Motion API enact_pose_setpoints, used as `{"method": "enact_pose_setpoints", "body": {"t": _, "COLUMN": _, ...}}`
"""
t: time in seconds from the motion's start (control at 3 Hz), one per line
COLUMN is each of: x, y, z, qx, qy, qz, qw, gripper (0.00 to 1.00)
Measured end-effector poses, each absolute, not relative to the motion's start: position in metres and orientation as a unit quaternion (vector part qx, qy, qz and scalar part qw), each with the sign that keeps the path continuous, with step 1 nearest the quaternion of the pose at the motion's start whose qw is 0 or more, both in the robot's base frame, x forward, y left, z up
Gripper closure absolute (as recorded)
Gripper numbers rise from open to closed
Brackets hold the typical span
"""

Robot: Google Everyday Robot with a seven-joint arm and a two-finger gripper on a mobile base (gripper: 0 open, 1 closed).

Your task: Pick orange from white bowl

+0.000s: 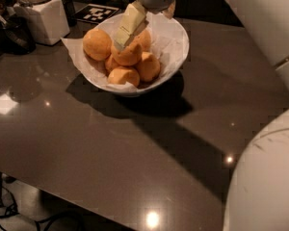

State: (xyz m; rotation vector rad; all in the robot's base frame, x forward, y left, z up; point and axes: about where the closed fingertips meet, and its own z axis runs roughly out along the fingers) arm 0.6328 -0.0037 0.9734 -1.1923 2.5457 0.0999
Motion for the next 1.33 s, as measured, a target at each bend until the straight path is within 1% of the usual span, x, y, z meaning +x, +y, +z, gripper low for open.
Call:
{"method": "enact_pose_setpoints", "body": {"t": 0.33, "x": 0.638, "y": 0.004, "z": 0.962, "qx": -0.41, "qy": 0.899, "qz": 0.046, "qw": 0.149, "gripper": 0.07}}
{"method": "enact_pose_setpoints", "body": {"t": 0.67, "x": 0.633, "y": 0.015, "z": 0.953, "qx": -0.417, "qy": 0.897, "qz": 0.051, "qw": 0.135, "gripper": 0.11}}
{"method": "enact_pose_setpoints", "body": {"t": 1.0, "x": 0.632, "y": 0.024, "z": 0.948, "qx": -0.424, "qy": 0.895, "qz": 0.055, "qw": 0.127, "gripper": 0.09}}
{"method": "enact_pose_setpoints", "body": {"t": 1.33, "x": 0.634, "y": 0.033, "z": 0.944, "qx": -0.43, "qy": 0.893, "qz": 0.058, "qw": 0.119, "gripper": 0.22}}
